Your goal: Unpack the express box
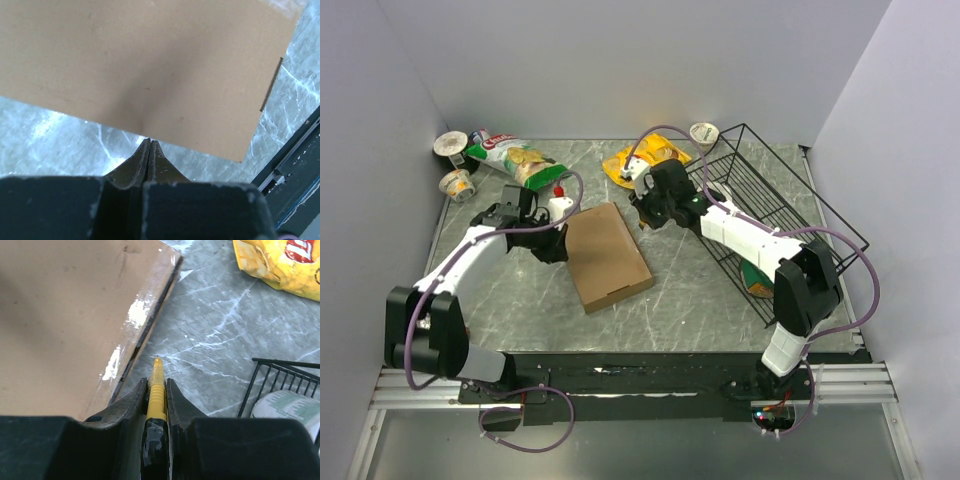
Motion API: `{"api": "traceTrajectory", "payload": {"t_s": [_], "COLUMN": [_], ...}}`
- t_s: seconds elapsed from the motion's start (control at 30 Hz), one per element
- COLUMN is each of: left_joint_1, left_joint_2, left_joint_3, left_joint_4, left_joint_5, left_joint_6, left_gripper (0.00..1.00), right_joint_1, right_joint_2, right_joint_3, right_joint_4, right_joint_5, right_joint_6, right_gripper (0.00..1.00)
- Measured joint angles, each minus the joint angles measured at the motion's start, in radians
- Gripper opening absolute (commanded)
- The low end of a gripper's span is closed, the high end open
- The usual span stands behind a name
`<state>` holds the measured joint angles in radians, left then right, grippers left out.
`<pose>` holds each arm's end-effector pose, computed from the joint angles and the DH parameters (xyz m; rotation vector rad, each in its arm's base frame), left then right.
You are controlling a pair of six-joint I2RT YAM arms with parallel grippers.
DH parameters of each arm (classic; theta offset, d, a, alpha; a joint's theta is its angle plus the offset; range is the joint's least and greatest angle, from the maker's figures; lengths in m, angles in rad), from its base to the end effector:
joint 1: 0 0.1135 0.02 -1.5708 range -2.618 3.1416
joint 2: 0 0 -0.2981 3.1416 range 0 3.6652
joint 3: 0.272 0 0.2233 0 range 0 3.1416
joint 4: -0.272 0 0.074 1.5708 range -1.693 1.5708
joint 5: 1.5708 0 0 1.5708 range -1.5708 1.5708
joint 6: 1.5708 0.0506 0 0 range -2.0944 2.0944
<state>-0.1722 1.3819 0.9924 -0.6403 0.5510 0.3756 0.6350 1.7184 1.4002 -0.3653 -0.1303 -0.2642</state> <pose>0.2379 -0.0683 0.2797 0.8591 2.3381 -0.6285 0.3046 0.2326 0.3196 -1.0496 2.0132 0.3443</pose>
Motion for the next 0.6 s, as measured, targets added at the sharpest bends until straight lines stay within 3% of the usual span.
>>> {"api": "traceTrajectory", "payload": {"t_s": [0.27, 0.6], "left_joint_1": [-0.002, -0.001], "left_joint_2": [0.117, 0.136], "left_joint_3": [0.012, 0.004], "left_joint_4": [0.008, 0.023], "left_joint_5": [0.01, 0.008], "left_joint_6": [-0.002, 0.003], "left_gripper": [0.01, 0.01], "right_joint_1": [-0.005, -0.012], "right_joint_2": [0.0, 0.0], "right_joint_3": [-0.001, -0.016], "right_joint_4": [0.006, 0.013], "right_joint_5": [0.016, 0.032], "right_joint_6": [-0.011, -0.018], "right_gripper": [0.0, 0.0]}}
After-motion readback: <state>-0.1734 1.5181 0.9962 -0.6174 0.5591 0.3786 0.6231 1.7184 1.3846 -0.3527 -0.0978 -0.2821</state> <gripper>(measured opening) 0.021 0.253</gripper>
